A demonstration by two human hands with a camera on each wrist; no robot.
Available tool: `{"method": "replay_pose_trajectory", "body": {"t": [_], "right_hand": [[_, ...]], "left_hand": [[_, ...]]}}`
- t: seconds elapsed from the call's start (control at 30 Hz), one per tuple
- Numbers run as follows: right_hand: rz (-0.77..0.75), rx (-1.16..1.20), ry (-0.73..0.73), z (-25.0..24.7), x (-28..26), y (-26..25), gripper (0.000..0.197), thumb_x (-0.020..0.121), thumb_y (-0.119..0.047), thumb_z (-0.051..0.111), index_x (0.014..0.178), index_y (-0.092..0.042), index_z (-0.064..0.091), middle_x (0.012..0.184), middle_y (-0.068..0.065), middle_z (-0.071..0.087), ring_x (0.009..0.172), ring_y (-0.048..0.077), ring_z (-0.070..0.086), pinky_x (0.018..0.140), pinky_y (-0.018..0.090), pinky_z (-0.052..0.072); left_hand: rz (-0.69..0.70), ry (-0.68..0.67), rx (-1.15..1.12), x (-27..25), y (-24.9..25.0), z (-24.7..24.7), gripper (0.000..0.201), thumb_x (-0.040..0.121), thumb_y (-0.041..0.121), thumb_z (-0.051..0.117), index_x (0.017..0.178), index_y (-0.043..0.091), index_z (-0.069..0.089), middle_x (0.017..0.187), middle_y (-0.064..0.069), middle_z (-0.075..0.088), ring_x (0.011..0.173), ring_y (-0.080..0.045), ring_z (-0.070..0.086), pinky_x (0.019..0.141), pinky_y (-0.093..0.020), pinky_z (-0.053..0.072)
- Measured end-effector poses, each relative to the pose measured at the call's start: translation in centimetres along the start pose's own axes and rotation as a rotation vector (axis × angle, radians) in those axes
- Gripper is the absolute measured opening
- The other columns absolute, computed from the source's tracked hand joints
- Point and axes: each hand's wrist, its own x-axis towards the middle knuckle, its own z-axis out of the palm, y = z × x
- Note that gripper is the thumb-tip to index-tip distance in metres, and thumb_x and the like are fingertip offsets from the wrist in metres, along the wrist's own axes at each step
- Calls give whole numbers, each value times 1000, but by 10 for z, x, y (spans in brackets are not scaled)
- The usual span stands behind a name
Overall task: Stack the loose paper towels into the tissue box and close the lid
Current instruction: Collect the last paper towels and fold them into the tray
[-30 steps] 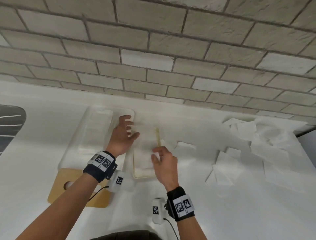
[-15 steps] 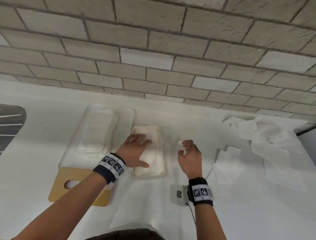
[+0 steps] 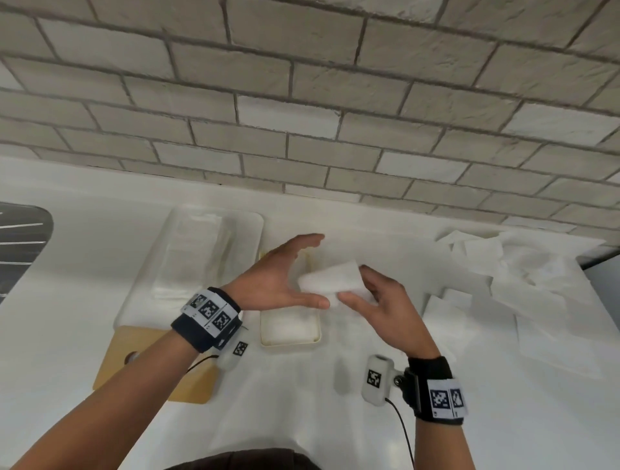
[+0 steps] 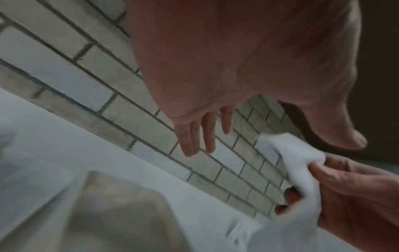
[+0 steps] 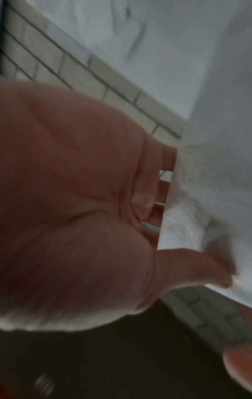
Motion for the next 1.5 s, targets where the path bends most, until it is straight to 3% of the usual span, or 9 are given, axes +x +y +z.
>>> {"method": "replay_pose_trajectory", "body": {"t": [0.23, 0.4, 0.53, 0.63, 0.8, 1.03, 1.17, 1.33, 1.5], "right_hand": [[38, 184, 259, 31, 19, -18, 44, 99, -29, 78, 134, -37, 51, 83, 5, 78, 68, 26, 70, 64, 42, 57], [257, 165, 296, 79, 13, 24, 67, 96, -19, 79, 143, -42, 38, 88, 4, 78, 79, 13, 76, 79, 29, 64], [328, 135, 267, 112, 11, 41, 53, 100, -5, 71, 139, -28, 42, 87, 9, 72, 70, 15, 76, 66, 18, 61], [334, 19, 221, 124, 9, 49, 44, 100, -6, 69, 133, -23, 45, 78, 8, 70, 66, 18, 74, 70, 35, 67], [334, -209, 329, 102, 17, 61, 21, 101, -40, 70, 110, -29, 54, 64, -3, 74, 62, 11, 74, 67, 33, 61], [583, -785, 174, 88, 28, 143, 61, 102, -48, 64, 144, -10, 45, 137, 15, 55, 125, 38, 52, 99, 51, 51], [605, -605, 108, 82, 27, 152, 52, 100, -38, 66, 143, -12, 55, 135, 14, 54, 127, 38, 48, 103, 43, 45], [411, -219, 336, 64, 27, 103, 25, 101, -19, 70, 119, -10, 56, 102, -2, 63, 88, 18, 67, 71, 23, 40], [119, 182, 362, 59, 32, 5, 44, 100, -14, 72, 133, -35, 52, 97, -4, 80, 83, 11, 76, 74, 29, 61]], "left_hand": [[31, 313, -321, 13, 16, -38, 30, 87, 25, 90, 114, 24, 76, 114, 1, 79, 82, -42, 68, 84, -50, 61], [-115, 474, -36, 30, -34, -41, 31, 86, 21, 89, 112, 24, 73, 93, 6, 77, 76, -13, 72, 72, -27, 57], [-230, 377, 166, 40, -80, -24, 33, 89, 23, 84, 118, 23, 69, 110, 2, 71, 99, -22, 67, 85, -31, 52], [-287, 288, 322, 44, -99, -8, 35, 90, 29, 80, 121, 28, 64, 113, -6, 72, 109, -31, 66, 93, -39, 52], [-218, 295, 417, 44, -101, 6, 45, 88, 25, 81, 130, 23, 64, 125, -2, 66, 118, -29, 52, 103, -45, 45], [-70, 446, 367, 30, -92, 7, 36, 91, 23, 79, 125, 23, 67, 123, 5, 64, 113, -21, 50, 99, -34, 44], [-96, 427, 219, 15, -90, 10, 21, 95, 27, 75, 109, 37, 63, 109, 18, 67, 104, -9, 60, 92, -30, 48], [-145, 474, 82, -3, -87, 8, 9, 96, 28, 76, 102, 32, 69, 97, 15, 75, 93, -4, 69, 78, -24, 49], [-172, 413, -170, -6, -56, 2, 36, 106, 53, 55, 132, 28, 56, 88, 1, 79, 76, -13, 77, 78, -31, 60]]}}
